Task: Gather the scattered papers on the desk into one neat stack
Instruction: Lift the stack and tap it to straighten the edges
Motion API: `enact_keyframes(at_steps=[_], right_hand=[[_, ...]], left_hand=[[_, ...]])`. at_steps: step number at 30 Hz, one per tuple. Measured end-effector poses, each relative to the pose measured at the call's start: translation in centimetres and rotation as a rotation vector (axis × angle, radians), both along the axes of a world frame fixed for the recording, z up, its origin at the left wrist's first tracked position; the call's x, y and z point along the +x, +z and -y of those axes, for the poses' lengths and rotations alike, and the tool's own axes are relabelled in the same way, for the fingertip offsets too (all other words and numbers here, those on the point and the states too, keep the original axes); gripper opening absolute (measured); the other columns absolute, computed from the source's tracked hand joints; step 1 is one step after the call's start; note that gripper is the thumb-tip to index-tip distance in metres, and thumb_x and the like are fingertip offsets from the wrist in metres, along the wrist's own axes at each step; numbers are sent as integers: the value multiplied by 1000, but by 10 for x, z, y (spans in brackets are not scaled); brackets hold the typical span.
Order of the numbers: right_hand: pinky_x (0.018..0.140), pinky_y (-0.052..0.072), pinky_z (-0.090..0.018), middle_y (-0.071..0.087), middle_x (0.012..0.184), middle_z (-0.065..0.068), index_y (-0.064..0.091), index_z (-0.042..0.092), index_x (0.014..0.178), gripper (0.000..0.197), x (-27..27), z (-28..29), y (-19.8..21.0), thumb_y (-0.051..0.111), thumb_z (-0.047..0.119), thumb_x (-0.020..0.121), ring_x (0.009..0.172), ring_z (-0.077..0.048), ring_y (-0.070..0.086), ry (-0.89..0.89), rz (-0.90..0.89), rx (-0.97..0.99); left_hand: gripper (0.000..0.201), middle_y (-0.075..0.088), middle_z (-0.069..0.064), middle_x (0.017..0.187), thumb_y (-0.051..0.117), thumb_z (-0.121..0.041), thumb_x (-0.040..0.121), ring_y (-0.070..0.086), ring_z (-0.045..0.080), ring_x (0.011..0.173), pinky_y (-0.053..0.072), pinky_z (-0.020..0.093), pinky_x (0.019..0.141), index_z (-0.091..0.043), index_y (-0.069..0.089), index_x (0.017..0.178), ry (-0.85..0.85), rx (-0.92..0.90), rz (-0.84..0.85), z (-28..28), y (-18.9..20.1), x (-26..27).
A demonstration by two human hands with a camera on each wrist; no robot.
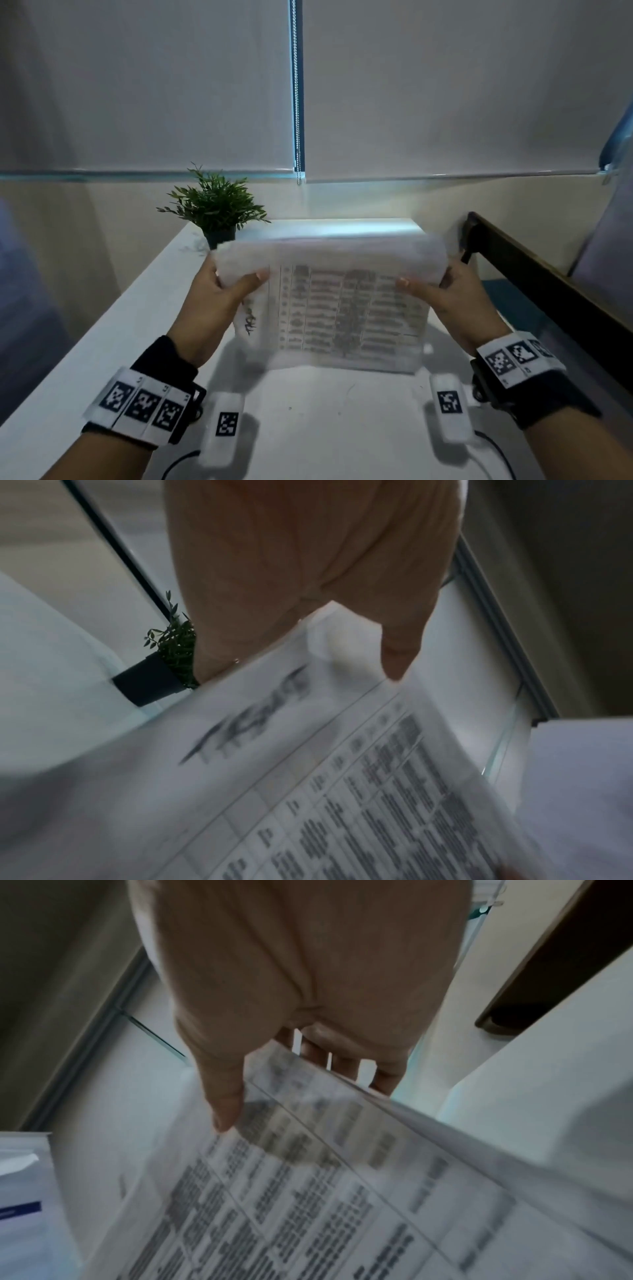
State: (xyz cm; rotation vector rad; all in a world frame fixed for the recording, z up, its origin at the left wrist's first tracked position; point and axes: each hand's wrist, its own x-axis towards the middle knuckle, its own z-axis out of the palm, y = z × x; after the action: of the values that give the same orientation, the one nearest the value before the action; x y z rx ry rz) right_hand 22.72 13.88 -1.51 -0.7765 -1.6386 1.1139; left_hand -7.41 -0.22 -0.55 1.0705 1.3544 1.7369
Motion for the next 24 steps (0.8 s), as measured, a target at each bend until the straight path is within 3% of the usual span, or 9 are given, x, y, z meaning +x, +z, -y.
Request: enact_keyframes(at_steps=[2, 9, 13, 16, 19, 21, 24], right_hand=[[92, 61, -41, 81, 111, -7, 73, 9, 121, 39, 0, 0, -9, 81, 5, 83, 104, -23, 77, -12, -19, -22], [82, 65, -30, 83, 100, 2, 75, 17, 108, 22, -8, 4, -10, 76, 10, 87, 94, -15, 79, -70, -84, -19], [73, 62, -21, 81, 98, 4, 70, 18, 111, 28, -4, 8, -7, 79, 15, 85, 90, -7, 78, -74, -108, 29], [70, 60, -17, 80, 95, 6, 65, 25, 109, 36, -5, 12, -8, 80, 24, 77, 88, -3, 77, -53, -156, 29], [74, 62, -20, 80, 102, 3, 66, 27, 111, 37, -9, 17, -7, 77, 30, 75, 94, -8, 77, -22, -184, 28], [77, 62, -22, 80, 104, 2, 67, 24, 113, 39, -8, 16, -7, 77, 29, 75, 97, -11, 77, -7, -185, 32], [81, 63, -26, 79, 111, -6, 65, 12, 122, 52, -5, 12, -11, 81, 20, 74, 101, -18, 77, 3, -169, 14]], left_hand=[[65, 77, 6, 114, 80, -23, 77, 74, 26, 108, 58, 45, 88, -19, 52, 136, 18, -3, 11, 0, -3, 6], [42, 72, -2, 119, 70, -15, 93, 71, 9, 107, 61, 34, 92, -19, 53, 131, 163, 67, -232, -10, -3, 24], [59, 66, -3, 119, 73, -18, 90, 71, 1, 95, 61, 24, 76, -25, 43, 141, 146, 120, -185, -6, -5, 22], [71, 68, 0, 123, 70, -43, 81, 72, 8, 103, 60, 24, 79, -22, 42, 143, 116, 137, -162, -3, -6, 25], [67, 72, 3, 123, 59, -49, 85, 72, 16, 110, 59, 28, 83, -15, 47, 141, 122, 155, -101, -5, -5, 29], [56, 73, 3, 121, 57, -41, 91, 71, 18, 110, 58, 31, 86, -14, 49, 139, 114, 135, -83, -6, -7, 29], [43, 71, 6, 121, 59, -8, 95, 70, 24, 113, 57, 39, 92, -15, 49, 137, 86, 60, -95, -6, -15, 26]])
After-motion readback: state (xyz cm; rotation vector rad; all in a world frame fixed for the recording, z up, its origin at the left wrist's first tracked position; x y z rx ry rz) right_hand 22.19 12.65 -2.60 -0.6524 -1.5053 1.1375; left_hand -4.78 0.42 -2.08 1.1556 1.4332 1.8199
